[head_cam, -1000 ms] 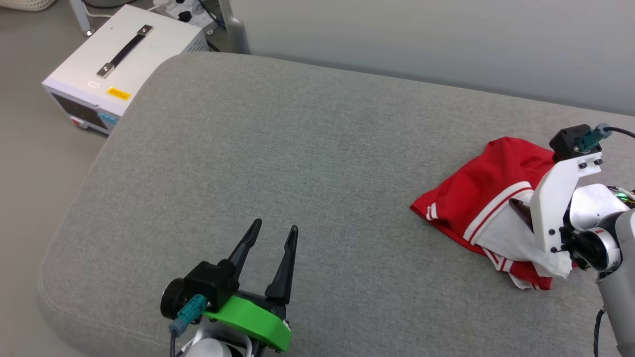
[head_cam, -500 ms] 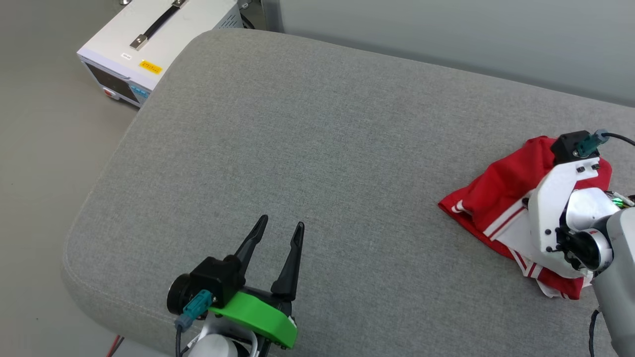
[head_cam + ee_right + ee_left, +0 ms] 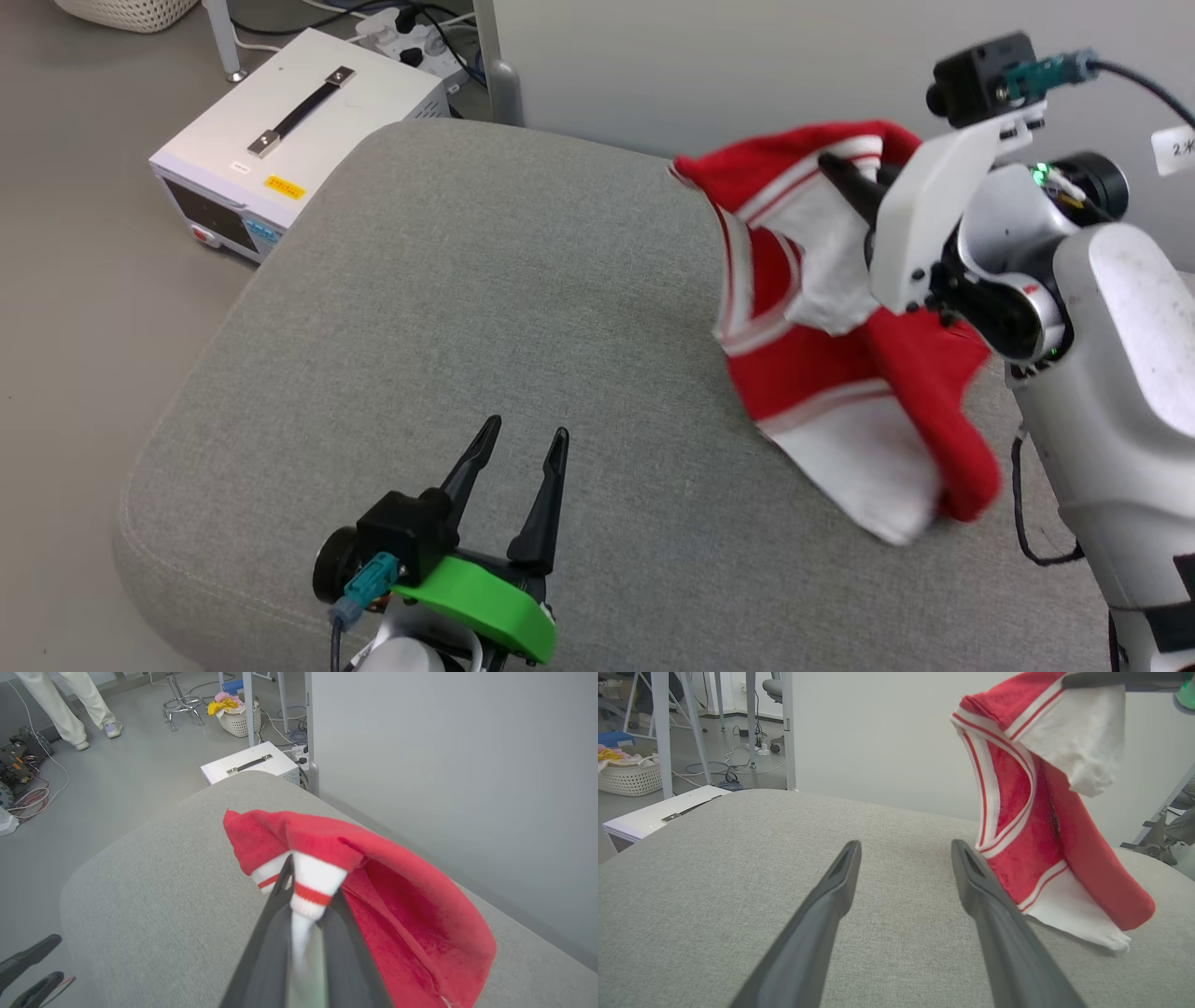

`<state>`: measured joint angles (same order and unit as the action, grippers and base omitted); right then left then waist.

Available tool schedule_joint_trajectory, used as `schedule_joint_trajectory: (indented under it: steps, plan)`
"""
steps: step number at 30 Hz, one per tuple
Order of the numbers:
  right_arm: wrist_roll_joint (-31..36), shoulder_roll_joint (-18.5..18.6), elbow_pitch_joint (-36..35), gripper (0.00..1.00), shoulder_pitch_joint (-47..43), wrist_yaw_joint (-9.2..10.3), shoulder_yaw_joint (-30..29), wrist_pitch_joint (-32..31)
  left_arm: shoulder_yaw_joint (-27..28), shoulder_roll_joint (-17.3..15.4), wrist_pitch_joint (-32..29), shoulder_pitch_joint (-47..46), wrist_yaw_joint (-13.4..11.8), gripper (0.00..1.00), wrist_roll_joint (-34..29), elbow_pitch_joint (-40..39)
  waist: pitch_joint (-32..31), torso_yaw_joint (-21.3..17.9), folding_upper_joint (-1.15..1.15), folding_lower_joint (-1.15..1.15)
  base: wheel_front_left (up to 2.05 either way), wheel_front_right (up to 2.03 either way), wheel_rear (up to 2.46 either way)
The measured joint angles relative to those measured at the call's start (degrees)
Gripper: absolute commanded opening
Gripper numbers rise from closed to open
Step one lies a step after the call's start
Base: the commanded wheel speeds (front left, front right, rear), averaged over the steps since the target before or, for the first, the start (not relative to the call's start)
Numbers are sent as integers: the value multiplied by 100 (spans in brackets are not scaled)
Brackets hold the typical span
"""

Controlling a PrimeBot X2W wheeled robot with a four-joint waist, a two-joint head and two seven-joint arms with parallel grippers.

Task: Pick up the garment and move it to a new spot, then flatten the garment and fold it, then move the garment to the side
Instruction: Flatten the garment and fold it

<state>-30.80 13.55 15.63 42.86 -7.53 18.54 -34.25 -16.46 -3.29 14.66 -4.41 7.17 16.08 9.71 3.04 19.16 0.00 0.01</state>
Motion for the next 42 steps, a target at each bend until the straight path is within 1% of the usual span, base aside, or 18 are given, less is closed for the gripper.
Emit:
schedule_joint_trajectory:
  steps: [2,5,8,10,12,16,19,22,25,28,29,33,34,35,39,42]
  plan:
    - [-162,-88,-19,0,348,0,101,207,42,0,0,55,0,100,-8,2,-103,2,0,0,0,0,0]
    - [-423,-134,-87,0,608,0,172,363,113,-7,0,125,0,100,-10,-7,-207,-6,0,0,0,0,0]
    - [-764,-16,-291,0,552,0,312,333,216,-26,0,209,0,100,-30,-30,-276,-57,0,-1,0,0,0]
    - [-1025,151,-477,0,262,0,314,247,256,-31,0,234,0,100,-45,-43,-299,-102,0,-1,0,0,0]
    - [-1260,434,-728,0,-251,0,325,116,294,-34,0,246,0,100,-53,-64,-311,-150,0,-1,0,0,0]
    - [-1809,1082,-1238,0,-1725,0,327,-200,333,-36,0,264,0,100,-67,-99,-300,-272,0,-1,0,0,0]
    - [-1933,1688,-1362,0,-2813,0,464,-489,345,-45,0,267,0,100,-71,-96,-266,-385,0,-1,0,0,0]
    - [-1880,2198,-1318,0,-3422,0,608,-628,367,-54,0,264,0,100,-88,-94,-226,-506,0,-1,0,0,0]
    - [-1730,2513,-1174,0,-3573,0,678,-612,357,-64,0,257,0,100,-91,-77,-187,-620,0,-1,0,0,0]
    - [-1315,2885,-1000,0,-3543,0,851,-414,328,-64,0,240,0,100,-91,-45,-143,-726,0,-1,0,0,0]
    - [-1240,2958,-916,0,-3520,0,866,-331,326,-64,0,232,0,100,-91,-34,-130,-754,0,-1,0,0,0]
    - [-1135,2980,-619,0,-3345,0,884,-92,316,-63,0,196,0,100,-91,8,-99,-835,0,-1,0,0,0]
    - [-1099,2952,-553,69,-3294,0,867,2,315,-63,0,195,0,100,-91,30,-95,-853,0,-1,0,0,0]
    - [-1046,2919,-491,100,-3253,0,836,113,314,-63,0,195,0,100,-91,55,-93,-869,0,-1,0,0,0]
    - [-776,2765,-249,100,-3142,0,648,503,324,-60,0,193,0,100,-90,136,-92,-930,0,-1,0,0,0]
    - [-700,2611,-141,100,-3054,0,355,987,327,-57,0,181,0,100,-90,208,-98,-981,0,-1,0,0,0]
